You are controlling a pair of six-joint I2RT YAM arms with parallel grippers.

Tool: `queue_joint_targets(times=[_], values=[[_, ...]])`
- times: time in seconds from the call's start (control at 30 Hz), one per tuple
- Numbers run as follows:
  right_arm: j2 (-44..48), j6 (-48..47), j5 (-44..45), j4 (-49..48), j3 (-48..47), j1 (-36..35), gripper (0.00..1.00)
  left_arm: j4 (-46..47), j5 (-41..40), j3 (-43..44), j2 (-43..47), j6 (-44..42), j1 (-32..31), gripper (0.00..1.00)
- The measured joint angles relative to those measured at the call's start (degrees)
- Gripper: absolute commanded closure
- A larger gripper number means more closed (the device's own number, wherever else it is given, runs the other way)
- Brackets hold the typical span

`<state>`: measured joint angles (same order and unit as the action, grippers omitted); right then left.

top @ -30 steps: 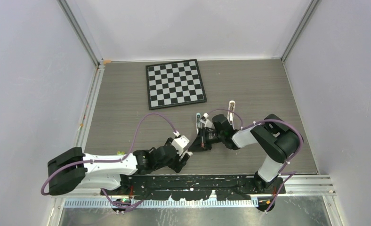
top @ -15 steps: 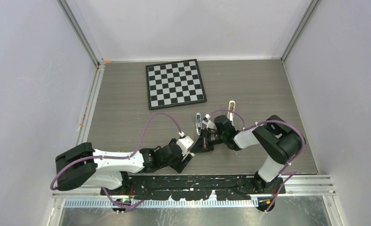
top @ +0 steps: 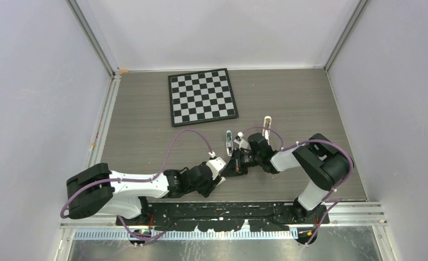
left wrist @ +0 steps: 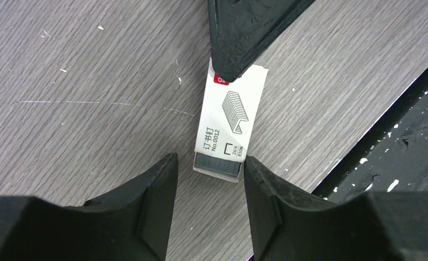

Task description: Load the staples into the stapler

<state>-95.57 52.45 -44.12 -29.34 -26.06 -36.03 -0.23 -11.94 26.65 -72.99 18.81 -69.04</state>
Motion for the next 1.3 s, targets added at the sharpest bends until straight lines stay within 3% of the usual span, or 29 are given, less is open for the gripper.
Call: queue_joint_targets(times=[0.4,0.6,0.77,0.97,1.2,1.3], values=[[4.63,-3.80,-0.17,5.84,0.00,3.10,0.99,-1.31,1.09,0.79,-0.57,-0.31,0.00,0.58],[6.05,-5.77,-0.37,8.52,0.00,3.91,0.99,-1.07,1.64,0.79,-0.61,-1.03,0.00,0.38],[6.05,-6.08,-0.37,8.92,0.00,3.91,0.99,-0.83,1.88,1.03,-0.96,-1.44,0.00,0.33],[6.05,-6.08,-0.46,8.94,0.00,3.91,0.99,1.11,1.46,2.54,-3.91,-2.93,0.00,0.34],[6.05,-6.10,-0.59,9.29,0.00,3.91,0.99,3.26,2.12,5.01,-7.78,-4.44,0.15,0.45],[6.05,-6.12,-0.59,9.31,0.00,3.91,0.99,3.56,2.62,5.27,-8.17,-4.57,0.15,0.45]])
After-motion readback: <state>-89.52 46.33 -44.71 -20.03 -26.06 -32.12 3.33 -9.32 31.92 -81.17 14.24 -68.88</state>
